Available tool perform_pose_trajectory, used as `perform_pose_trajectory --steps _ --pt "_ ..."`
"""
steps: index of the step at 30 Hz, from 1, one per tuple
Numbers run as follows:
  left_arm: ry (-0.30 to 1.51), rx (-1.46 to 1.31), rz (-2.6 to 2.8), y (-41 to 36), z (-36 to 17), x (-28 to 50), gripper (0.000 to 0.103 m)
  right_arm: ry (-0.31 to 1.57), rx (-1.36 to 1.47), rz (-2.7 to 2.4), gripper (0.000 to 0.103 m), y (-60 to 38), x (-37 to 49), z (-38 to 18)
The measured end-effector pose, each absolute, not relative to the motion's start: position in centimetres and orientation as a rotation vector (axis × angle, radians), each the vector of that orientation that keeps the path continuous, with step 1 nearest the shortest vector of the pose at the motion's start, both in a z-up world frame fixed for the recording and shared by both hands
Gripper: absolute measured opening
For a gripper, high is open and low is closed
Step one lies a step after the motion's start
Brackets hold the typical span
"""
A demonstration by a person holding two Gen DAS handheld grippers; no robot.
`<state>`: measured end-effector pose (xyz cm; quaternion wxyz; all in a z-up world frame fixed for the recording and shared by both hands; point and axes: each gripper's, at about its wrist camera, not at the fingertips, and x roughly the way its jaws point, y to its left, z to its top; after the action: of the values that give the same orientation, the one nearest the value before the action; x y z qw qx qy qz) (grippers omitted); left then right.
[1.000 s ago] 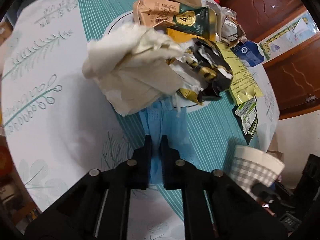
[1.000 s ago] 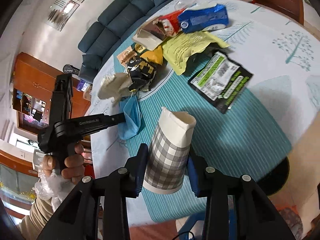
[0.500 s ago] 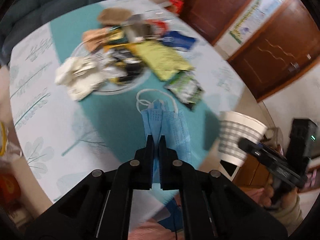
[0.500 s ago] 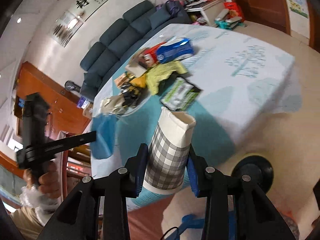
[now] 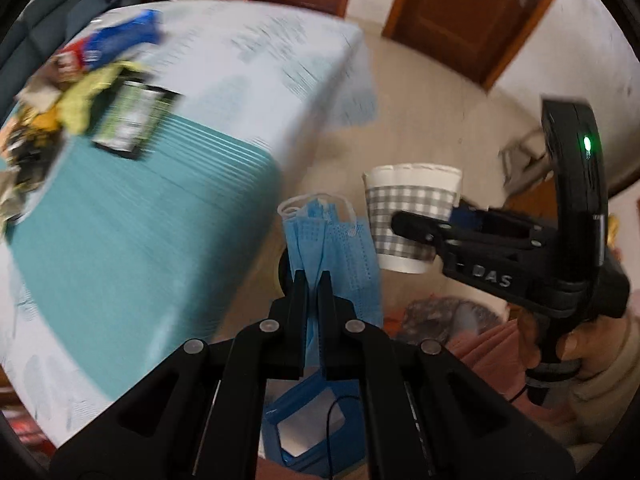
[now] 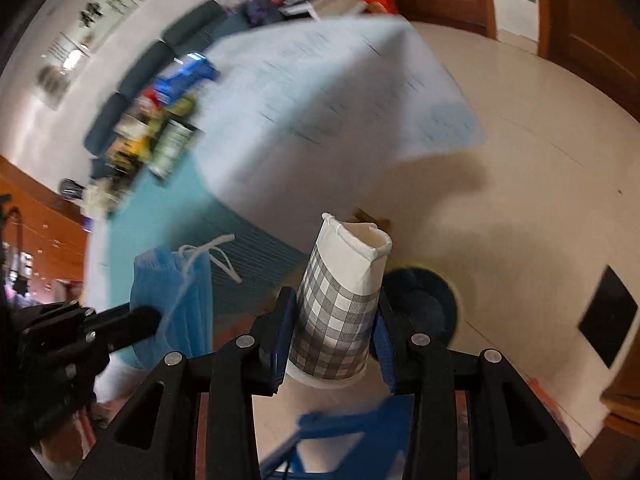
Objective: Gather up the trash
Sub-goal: 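Carry the cup and mask over the black bin and open both grippers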
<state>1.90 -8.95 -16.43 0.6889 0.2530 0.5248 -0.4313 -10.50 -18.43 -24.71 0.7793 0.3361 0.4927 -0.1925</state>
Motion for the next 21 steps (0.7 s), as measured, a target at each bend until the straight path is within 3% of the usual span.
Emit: perform_pose_trajectory --steps 11,21 --pt "1.192 0.668 -0.907 -15.6 -28.5 -2.7 0.002 1.183 0.786 -0.457 0.037 -22.4 -13.8 -36.5" --pt "1.228 0.652 -0.898 -17.4 -32.9 -2.3 0.002 1.172 0.930 -0.466 0.044 -25.0 -15.4 -40.8"
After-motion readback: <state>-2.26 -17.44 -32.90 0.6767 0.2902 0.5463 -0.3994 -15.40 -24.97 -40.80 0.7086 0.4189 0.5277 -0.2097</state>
